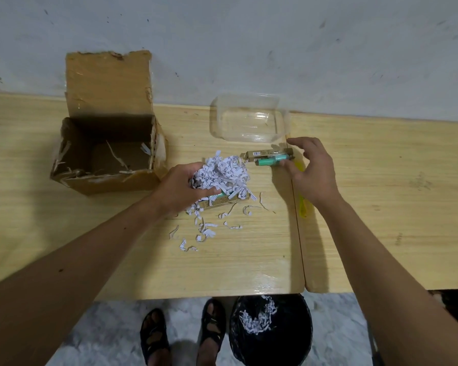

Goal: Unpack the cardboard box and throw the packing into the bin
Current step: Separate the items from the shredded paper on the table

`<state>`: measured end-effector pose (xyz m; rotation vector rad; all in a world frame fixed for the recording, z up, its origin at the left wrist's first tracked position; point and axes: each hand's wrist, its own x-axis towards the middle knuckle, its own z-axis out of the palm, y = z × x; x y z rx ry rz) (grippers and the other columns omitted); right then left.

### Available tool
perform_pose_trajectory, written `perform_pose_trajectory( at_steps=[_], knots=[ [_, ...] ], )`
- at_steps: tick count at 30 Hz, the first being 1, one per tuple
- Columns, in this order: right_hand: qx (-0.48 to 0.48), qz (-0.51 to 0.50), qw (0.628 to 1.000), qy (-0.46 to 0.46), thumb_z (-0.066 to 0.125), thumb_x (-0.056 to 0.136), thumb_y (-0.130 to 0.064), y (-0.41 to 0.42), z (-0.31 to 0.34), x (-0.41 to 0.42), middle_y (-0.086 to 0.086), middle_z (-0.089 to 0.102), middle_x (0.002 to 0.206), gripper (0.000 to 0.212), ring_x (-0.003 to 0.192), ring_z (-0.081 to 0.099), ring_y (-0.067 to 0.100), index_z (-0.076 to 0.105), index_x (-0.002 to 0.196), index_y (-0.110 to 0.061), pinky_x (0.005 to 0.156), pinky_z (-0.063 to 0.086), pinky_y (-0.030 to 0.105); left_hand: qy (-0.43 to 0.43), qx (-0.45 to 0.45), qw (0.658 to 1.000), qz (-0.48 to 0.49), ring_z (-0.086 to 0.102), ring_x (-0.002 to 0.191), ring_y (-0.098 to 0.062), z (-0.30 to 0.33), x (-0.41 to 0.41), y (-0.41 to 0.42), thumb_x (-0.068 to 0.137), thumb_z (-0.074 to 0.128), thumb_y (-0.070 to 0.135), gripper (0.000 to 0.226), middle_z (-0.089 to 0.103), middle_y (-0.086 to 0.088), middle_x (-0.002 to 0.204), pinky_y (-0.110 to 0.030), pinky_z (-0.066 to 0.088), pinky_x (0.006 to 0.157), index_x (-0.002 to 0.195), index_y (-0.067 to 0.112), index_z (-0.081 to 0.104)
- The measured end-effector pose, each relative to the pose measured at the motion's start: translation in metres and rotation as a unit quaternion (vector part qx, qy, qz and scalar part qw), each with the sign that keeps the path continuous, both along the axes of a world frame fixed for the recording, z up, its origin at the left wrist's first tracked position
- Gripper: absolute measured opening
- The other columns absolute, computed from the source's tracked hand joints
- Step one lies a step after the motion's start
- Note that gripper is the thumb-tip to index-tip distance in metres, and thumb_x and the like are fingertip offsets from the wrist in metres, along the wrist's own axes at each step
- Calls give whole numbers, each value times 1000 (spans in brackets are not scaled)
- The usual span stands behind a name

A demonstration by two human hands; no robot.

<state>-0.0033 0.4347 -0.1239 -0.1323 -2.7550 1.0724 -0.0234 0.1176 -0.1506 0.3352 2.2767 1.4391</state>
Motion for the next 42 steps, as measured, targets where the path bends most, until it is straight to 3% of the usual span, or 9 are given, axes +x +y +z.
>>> perform_pose_trajectory(
  at_steps=[2, 5, 8, 16, 20, 25, 31, 36, 42],
  knots=[
    [-122, 2, 992, -10, 79, 88, -11, -16, 13, 14, -1, 70, 121, 36, 110, 68, 13, 70, 123, -17, 101, 55, 31, 2, 2, 1000, 0, 73, 71, -22, 0, -1, 0, 79, 88, 33, 25, 80, -4, 86, -39, 61, 72, 98, 37, 72],
    [-224, 102, 968, -55, 75, 90, -2, -51, 27, 35, 5, 77, 107, 24, 98, 73, 23, 78, 106, -19, 97, 58, 39, 28, -9, 1000, -1, 76, 89, -30, -3, -4, 0, 79, 89, 31, 29, 80, -5, 94, -49, 61, 84, 101, 35, 71],
    [-199, 197, 955, -102, 75, 84, 2, -80, 22, 50, 1, 76, 103, 25, 92, 70, 20, 81, 102, -16, 88, 55, 30, 32, 0, 999, 11, 75, 87, -14, -7, -6, 1, 78, 91, 22, 33, 80, 2, 97, -47, 61, 88, 105, 27, 73],
    [37, 225, 970, -83, 84, 77, -23, -86, -10, 38, 0, 70, 108, 40, 99, 61, 21, 74, 114, -14, 86, 52, 36, 58, -3, 998, 28, 76, 86, -16, -8, -7, 1, 78, 90, 17, 34, 80, 1, 95, -38, 61, 81, 107, 10, 74],
    [69, 230, 965, -101, 86, 76, -41, -88, -16, 37, -5, 67, 105, 50, 96, 49, 15, 71, 118, -17, 83, 39, 27, 58, 0, 998, 34, 77, 96, -20, -9, -7, -2, 79, 90, 16, 40, 80, 0, 102, -44, 62, 88, 115, 8, 74],
    [104, 246, 957, -110, 74, 75, -64, -100, -20, 34, -9, 65, 102, 56, 93, 54, 22, 70, 116, -25, 86, 33, 29, 50, 0, 998, 26, 77, 96, -13, -6, -6, -2, 82, 88, 16, 41, 80, 1, 105, -41, 62, 91, 119, 9, 73],
    [11, 221, 964, -150, 92, 71, -44, -103, -9, 47, -12, 65, 96, 55, 96, 49, 12, 65, 117, -27, 77, 40, 23, 75, -20, 997, 2, 72, 84, -14, -4, -6, -7, 82, 88, 22, 39, 78, 0, 97, -40, 60, 81, 115, 9, 71],
    [-10, 223, 967, -122, 92, 71, -41, -98, -6, 60, -12, 69, 99, 43, 96, 58, 16, 73, 107, -27, 82, 46, 29, 81, -18, 997, -8, 67, 79, 6, -2, -4, -7, 81, 88, 23, 36, 74, 15, 94, -19, 50, 77, 112, 16, 70],
    [-70, 173, 977, -108, 95, 68, -33, -89, 13, 71, -10, 70, 102, 57, 94, 54, 0, 74, 121, -30, 82, 44, 16, 90, -25, 996, -11, 74, 95, -13, -2, -1, -9, 81, 88, 22, 49, 78, -1, 107, -29, 58, 89, 124, 5, 69]
  ],
)
